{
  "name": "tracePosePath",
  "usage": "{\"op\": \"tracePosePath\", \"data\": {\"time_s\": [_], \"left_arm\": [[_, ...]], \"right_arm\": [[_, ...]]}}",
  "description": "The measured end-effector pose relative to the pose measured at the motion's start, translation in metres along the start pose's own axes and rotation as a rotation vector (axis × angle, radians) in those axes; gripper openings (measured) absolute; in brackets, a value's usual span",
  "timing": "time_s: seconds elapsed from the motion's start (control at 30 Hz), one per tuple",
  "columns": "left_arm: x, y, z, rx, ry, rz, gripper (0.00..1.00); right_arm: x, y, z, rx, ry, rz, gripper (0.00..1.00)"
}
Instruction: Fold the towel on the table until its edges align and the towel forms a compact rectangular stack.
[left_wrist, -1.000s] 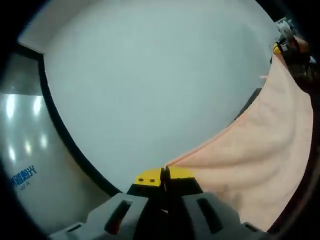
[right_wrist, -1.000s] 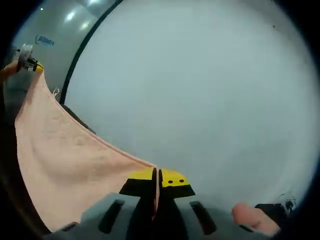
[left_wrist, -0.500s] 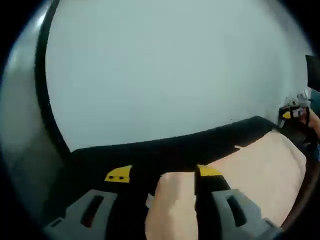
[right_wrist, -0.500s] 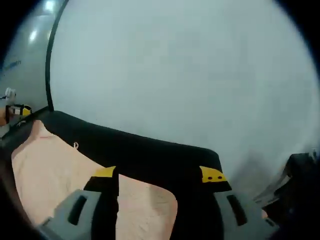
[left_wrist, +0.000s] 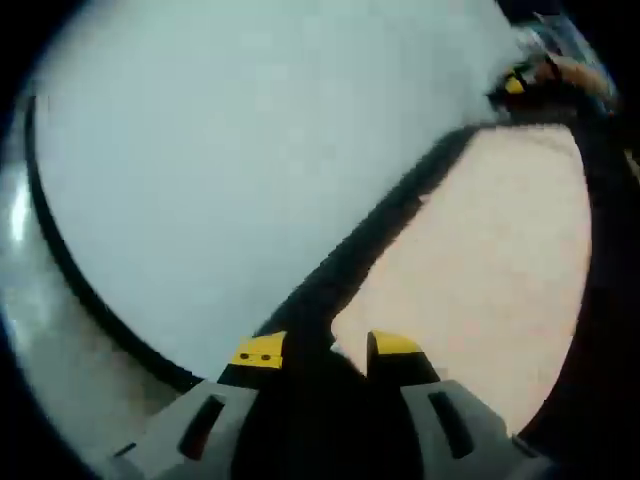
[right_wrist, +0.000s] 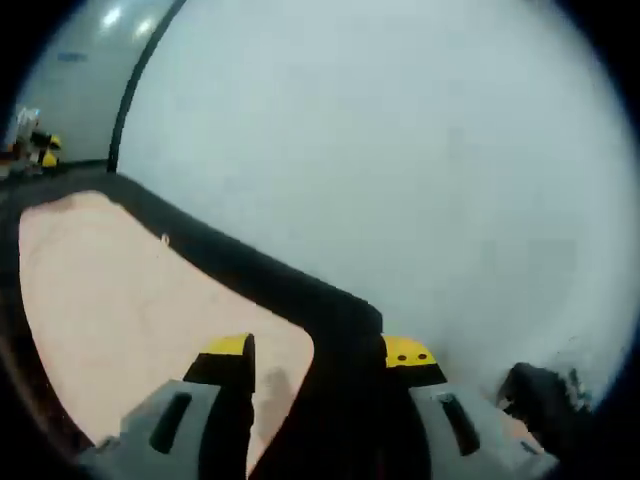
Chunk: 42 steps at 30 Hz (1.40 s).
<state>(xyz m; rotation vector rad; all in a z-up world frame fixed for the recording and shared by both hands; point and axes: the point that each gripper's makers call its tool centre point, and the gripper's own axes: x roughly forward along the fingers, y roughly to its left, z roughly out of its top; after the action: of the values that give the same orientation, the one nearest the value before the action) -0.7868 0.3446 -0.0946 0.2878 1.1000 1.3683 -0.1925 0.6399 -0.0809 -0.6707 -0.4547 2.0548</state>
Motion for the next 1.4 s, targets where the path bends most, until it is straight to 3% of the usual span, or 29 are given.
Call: {"op": "tracePosePath", "data": {"time_s": [0.03,0.13,0.2,0.23,0.3,0.33,0.4,0.47,0.6,0.77,0.97,1.03,1.1,1.2,1.4], "left_arm": [[-0.011,-0.019,-0.002,0.065,-0.018,-0.043,0.27],[-0.035,-0.067,-0.015,0.153,-0.087,-0.187,0.27],[-0.046,-0.09,-0.019,0.189,-0.092,-0.224,0.27],[-0.054,-0.112,-0.016,0.218,-0.072,-0.244,0.27],[-0.053,-0.119,-0.02,0.249,-0.057,-0.244,0.27],[-0.052,-0.124,-0.02,0.258,-0.05,-0.247,0.27],[-0.046,-0.127,-0.029,0.303,-0.029,-0.262,0.27],[-0.042,-0.13,-0.029,0.343,-0.018,-0.251,0.27],[-0.034,-0.135,-0.034,0.33,-0.028,-0.276,0.27],[-0.023,-0.137,-0.046,0.343,0.005,-0.28,0.29],[-0.012,-0.144,-0.047,0.321,-0.012,-0.273,0.25],[-0.01,-0.146,-0.047,0.306,-0.02,-0.272,0.18],[-0.01,-0.147,-0.049,0.304,-0.02,-0.281,0.03],[-0.015,-0.143,-0.047,0.295,-0.039,-0.28,0.03],[-0.034,-0.132,-0.04,0.222,-0.072,-0.262,0.02]], "right_arm": [[-0.012,0.009,-0.006,-0.038,0.006,0.007,0.37],[-0.039,0.033,-0.029,-0.104,0.029,0.071,0.15],[-0.049,0.047,-0.045,-0.207,0.062,0.142,0.17],[-0.054,0.053,-0.054,-0.245,0.089,0.175,0.17],[-0.059,0.06,-0.071,-0.325,0.122,0.221,0.18],[-0.062,0.071,-0.073,-0.352,0.102,0.239,0.19],[-0.063,0.074,-0.081,-0.437,0.103,0.232,0.28],[-0.069,0.081,-0.094,-0.514,0.134,0.246,0.23],[-0.072,0.097,-0.126,-0.6,0.201,0.34,0.26],[-0.068,0.112,-0.119,-0.627,0.154,0.369,0.21],[-0.063,0.117,-0.12,-0.646,0.155,0.393,0.11],[-0.064,0.122,-0.122,-0.66,0.159,0.415,0.04],[-0.067,0.124,-0.124,-0.681,0.158,0.427,0.02],[-0.068,0.114,-0.119,-0.618,0.157,0.386,0.0],[-0.084,0.107,-0.115,-0.626,0.155,0.385,0.0]]}}
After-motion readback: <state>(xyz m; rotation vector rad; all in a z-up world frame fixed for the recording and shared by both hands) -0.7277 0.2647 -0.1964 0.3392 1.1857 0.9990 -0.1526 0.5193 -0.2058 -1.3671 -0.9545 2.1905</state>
